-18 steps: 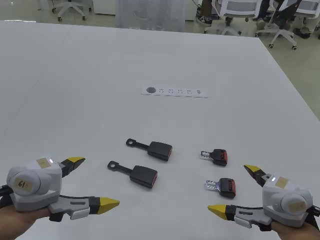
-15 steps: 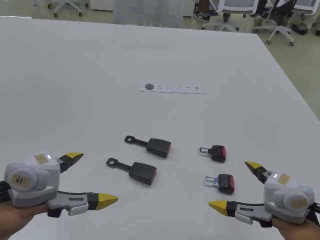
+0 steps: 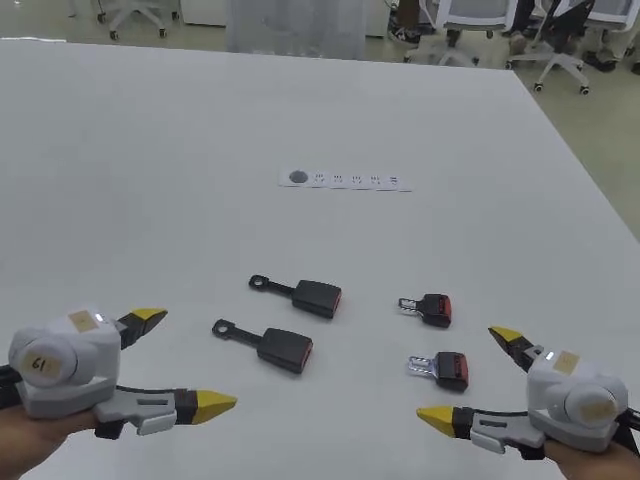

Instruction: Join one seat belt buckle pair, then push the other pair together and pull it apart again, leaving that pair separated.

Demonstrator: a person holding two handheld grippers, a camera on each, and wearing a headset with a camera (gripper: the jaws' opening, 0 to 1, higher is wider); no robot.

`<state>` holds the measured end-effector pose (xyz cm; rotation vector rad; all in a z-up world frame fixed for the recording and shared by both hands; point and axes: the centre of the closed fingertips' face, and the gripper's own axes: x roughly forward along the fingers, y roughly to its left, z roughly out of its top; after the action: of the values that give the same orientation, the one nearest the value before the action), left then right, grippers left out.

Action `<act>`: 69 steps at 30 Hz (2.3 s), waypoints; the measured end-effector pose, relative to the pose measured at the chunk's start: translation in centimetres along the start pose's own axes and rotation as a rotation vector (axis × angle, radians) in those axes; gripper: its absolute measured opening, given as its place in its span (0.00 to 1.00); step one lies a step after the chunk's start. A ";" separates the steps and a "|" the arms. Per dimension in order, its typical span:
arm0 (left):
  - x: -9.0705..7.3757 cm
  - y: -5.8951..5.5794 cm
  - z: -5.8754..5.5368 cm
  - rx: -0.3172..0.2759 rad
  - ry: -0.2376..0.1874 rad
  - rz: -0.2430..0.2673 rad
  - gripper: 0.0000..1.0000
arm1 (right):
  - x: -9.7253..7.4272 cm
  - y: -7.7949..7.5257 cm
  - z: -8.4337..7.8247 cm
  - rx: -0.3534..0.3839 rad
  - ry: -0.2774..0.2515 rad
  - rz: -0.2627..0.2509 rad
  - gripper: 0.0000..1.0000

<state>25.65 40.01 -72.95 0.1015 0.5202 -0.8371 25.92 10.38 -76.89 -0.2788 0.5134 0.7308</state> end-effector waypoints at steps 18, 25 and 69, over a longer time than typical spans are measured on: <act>0.1 0.2 0.1 -0.003 -0.001 0.007 1.00 | 0.0 -0.2 0.1 0.003 0.000 -0.002 1.00; 0.1 0.3 0.2 -0.003 -0.002 0.007 1.00 | 0.0 -0.3 0.1 0.006 -0.002 -0.003 1.00; 1.5 0.1 0.1 0.038 0.035 -0.025 0.99 | 0.5 -0.6 0.0 -0.004 0.022 0.038 0.99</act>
<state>26.59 38.99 -73.59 0.1448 0.5400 -0.8709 26.64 10.26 -77.17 -0.2817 0.5390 0.7668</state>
